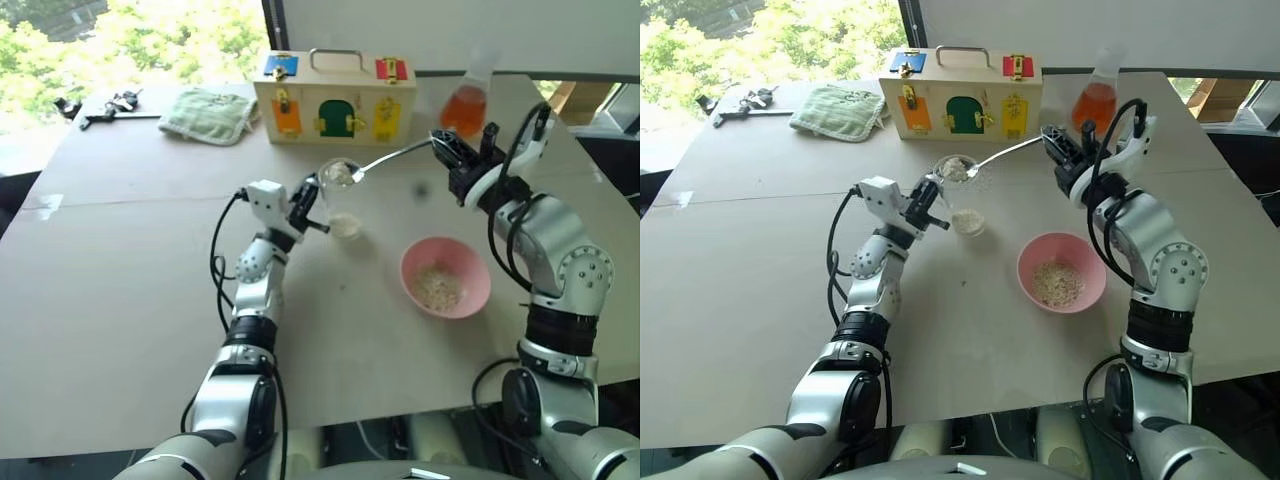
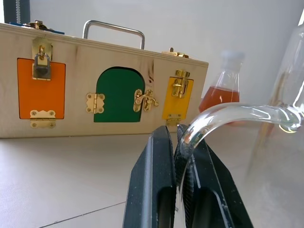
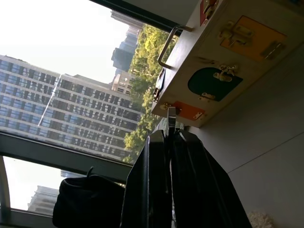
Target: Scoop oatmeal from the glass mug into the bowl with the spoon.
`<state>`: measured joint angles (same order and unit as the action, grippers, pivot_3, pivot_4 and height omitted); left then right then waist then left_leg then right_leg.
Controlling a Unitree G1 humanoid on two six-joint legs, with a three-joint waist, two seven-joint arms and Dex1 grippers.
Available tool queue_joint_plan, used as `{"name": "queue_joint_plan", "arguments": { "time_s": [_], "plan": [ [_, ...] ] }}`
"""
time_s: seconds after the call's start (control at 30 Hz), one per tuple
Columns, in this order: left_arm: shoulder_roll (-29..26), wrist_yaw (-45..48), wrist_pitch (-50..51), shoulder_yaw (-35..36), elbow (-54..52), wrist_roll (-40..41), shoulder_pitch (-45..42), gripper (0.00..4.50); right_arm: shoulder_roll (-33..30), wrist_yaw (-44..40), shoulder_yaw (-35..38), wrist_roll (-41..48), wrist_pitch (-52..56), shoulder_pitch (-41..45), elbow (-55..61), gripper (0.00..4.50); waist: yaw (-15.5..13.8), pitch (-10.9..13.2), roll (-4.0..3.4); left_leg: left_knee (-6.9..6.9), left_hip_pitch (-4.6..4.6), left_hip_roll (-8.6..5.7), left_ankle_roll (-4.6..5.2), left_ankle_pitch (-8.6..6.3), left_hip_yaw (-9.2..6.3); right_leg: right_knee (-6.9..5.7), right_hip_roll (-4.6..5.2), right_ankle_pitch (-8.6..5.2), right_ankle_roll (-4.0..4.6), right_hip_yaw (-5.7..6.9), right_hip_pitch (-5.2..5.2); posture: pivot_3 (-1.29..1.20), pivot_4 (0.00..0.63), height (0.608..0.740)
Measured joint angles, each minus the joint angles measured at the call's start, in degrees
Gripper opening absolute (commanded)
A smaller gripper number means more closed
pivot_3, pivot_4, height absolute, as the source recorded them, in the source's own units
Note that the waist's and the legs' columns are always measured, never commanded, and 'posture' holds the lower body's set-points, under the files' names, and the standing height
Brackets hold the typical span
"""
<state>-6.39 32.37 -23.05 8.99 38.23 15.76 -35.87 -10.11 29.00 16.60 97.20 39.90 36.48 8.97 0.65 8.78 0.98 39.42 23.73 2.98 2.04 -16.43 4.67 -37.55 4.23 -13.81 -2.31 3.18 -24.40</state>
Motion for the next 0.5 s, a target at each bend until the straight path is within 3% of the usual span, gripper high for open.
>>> {"name": "queue_joint_plan", "arguments": {
  "time_s": [0.5],
  "plan": [
    [-0.21, 0.84, -0.34, 0.03, 0.72, 0.13, -0.32, 0.05, 0.56, 0.39, -0.61, 1.29, -1.59, 0.03, 0.0, 0.0, -0.01, 0.0, 0.0, 0.01, 0.0, 0.0, 0.0, 0.0, 0.0, 0.03, 0.0, 0.0, 0.0, 0.0, 0.0, 0.0, 0.15, 0.74]
  ]
}}
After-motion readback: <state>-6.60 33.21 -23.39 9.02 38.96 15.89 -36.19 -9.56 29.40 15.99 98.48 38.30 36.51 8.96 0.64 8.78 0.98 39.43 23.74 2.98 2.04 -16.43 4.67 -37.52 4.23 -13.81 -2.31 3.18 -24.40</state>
